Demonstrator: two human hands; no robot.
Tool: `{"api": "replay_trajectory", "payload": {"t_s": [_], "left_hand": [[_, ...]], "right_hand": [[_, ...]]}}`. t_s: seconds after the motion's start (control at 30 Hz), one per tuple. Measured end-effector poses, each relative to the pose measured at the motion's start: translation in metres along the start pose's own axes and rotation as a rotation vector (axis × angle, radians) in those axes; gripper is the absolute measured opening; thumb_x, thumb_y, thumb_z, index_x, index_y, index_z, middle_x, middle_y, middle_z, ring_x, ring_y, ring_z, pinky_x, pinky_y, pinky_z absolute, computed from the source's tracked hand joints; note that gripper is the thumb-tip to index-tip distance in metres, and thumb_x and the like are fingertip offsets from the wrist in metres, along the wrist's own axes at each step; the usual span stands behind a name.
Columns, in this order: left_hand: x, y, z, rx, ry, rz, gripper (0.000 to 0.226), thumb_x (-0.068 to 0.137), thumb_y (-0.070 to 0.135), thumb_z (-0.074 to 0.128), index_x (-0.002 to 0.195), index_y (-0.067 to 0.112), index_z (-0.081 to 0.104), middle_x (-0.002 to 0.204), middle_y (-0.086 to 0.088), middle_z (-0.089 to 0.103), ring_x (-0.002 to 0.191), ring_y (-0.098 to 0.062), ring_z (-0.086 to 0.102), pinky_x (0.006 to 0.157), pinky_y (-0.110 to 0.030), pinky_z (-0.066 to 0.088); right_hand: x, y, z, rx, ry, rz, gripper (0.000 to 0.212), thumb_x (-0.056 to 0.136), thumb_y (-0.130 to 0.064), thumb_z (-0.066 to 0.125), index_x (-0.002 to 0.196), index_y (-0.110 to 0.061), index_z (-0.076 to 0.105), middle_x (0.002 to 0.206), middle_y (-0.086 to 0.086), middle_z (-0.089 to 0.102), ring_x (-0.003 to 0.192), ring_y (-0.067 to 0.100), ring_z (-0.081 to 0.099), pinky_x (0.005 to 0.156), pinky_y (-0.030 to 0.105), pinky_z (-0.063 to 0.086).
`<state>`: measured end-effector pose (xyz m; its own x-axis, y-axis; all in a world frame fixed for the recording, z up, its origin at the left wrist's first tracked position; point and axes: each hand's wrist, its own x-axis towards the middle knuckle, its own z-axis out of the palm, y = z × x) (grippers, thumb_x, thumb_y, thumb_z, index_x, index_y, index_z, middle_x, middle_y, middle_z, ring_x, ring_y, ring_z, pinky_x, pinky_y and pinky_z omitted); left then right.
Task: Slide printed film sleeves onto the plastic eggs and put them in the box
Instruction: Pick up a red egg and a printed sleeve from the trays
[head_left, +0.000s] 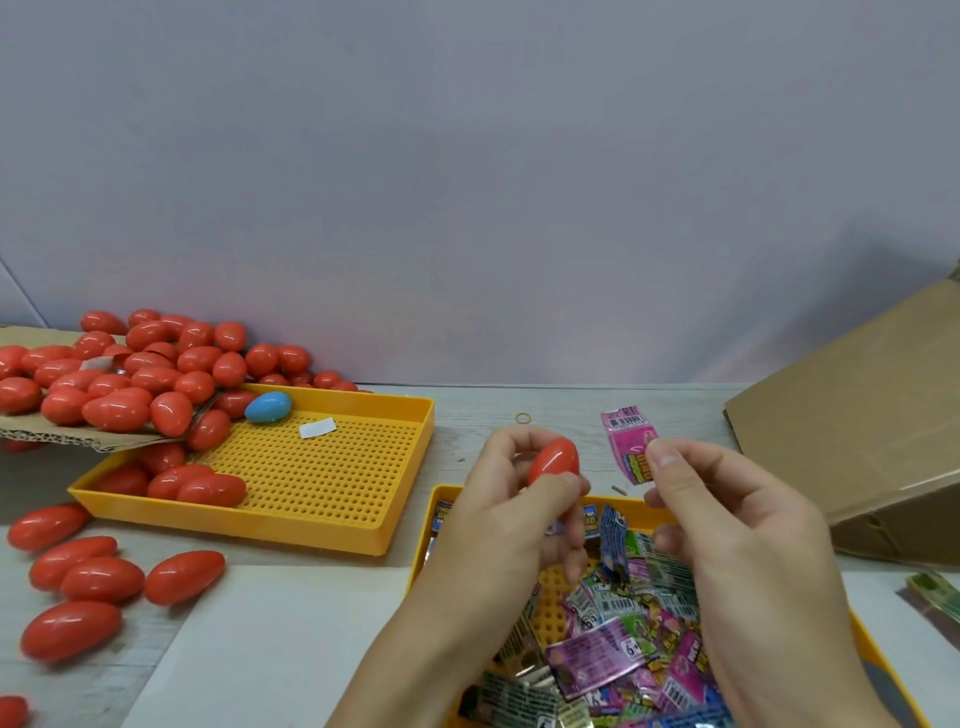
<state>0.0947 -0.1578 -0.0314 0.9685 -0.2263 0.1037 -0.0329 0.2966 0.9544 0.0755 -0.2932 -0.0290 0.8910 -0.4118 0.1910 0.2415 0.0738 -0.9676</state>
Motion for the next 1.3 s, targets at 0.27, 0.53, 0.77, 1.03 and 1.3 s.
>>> {"api": "replay_trajectory", "payload": {"t_s": [0.27, 0.53, 0.77, 1.03, 1.3], "left_hand": [[-0.0028, 0.0021, -0.0001, 0.196, -0.031, 0.091, 0.029, 0.076, 0.016, 0.073, 0.103, 0.026, 0.068, 0.103, -0.001, 0.071, 0.075, -0.019, 0.072, 0.061, -0.024, 0.054], [0.0003, 0.0004, -0.0041, 0.26, -0.016, 0.122, 0.031, 0.072, 0.012, 0.08, 0.094, 0.031, 0.069, 0.098, 0.005, 0.071, 0.089, -0.02, 0.074, 0.075, -0.033, 0.06], [0.0008, 0.0017, -0.002, 0.217, 0.037, 0.129, 0.017, 0.082, 0.024, 0.079, 0.097, 0.025, 0.07, 0.103, 0.0, 0.073, 0.09, -0.025, 0.075, 0.085, -0.043, 0.061], [0.0007, 0.0029, -0.0032, 0.191, 0.094, 0.144, 0.032, 0.08, 0.006, 0.08, 0.103, 0.022, 0.065, 0.102, 0.01, 0.073, 0.089, -0.017, 0.075, 0.071, -0.023, 0.058], [0.0, 0.0055, -0.0014, 0.25, 0.104, 0.196, 0.033, 0.08, 0.003, 0.079, 0.103, 0.018, 0.061, 0.101, 0.008, 0.072, 0.092, -0.016, 0.073, 0.071, -0.025, 0.059]], "right_hand": [[-0.0002, -0.0019, 0.0, -0.046, 0.009, -0.014, 0.014, 0.074, -0.04, 0.069, 0.076, -0.028, 0.075, 0.065, -0.007, 0.071, 0.053, -0.001, 0.06, 0.051, 0.009, 0.046], [-0.0029, -0.005, 0.0021, -0.045, -0.069, -0.014, 0.012, 0.07, -0.041, 0.068, 0.078, -0.035, 0.074, 0.064, -0.006, 0.071, 0.049, -0.001, 0.058, 0.048, 0.011, 0.045], [-0.0014, -0.0037, -0.0003, -0.088, -0.09, -0.033, 0.013, 0.068, -0.042, 0.067, 0.08, -0.038, 0.073, 0.071, -0.008, 0.073, 0.064, 0.003, 0.068, 0.051, 0.012, 0.049], [-0.0002, 0.0016, -0.0023, -0.113, -0.148, -0.046, 0.013, 0.079, -0.026, 0.072, 0.079, -0.04, 0.074, 0.073, -0.009, 0.074, 0.066, 0.002, 0.068, 0.052, 0.011, 0.049], [-0.0018, 0.0019, -0.0027, -0.162, -0.192, -0.114, 0.023, 0.083, -0.021, 0.072, 0.083, -0.045, 0.072, 0.078, -0.01, 0.073, 0.074, 0.004, 0.068, 0.058, 0.012, 0.052]]}}
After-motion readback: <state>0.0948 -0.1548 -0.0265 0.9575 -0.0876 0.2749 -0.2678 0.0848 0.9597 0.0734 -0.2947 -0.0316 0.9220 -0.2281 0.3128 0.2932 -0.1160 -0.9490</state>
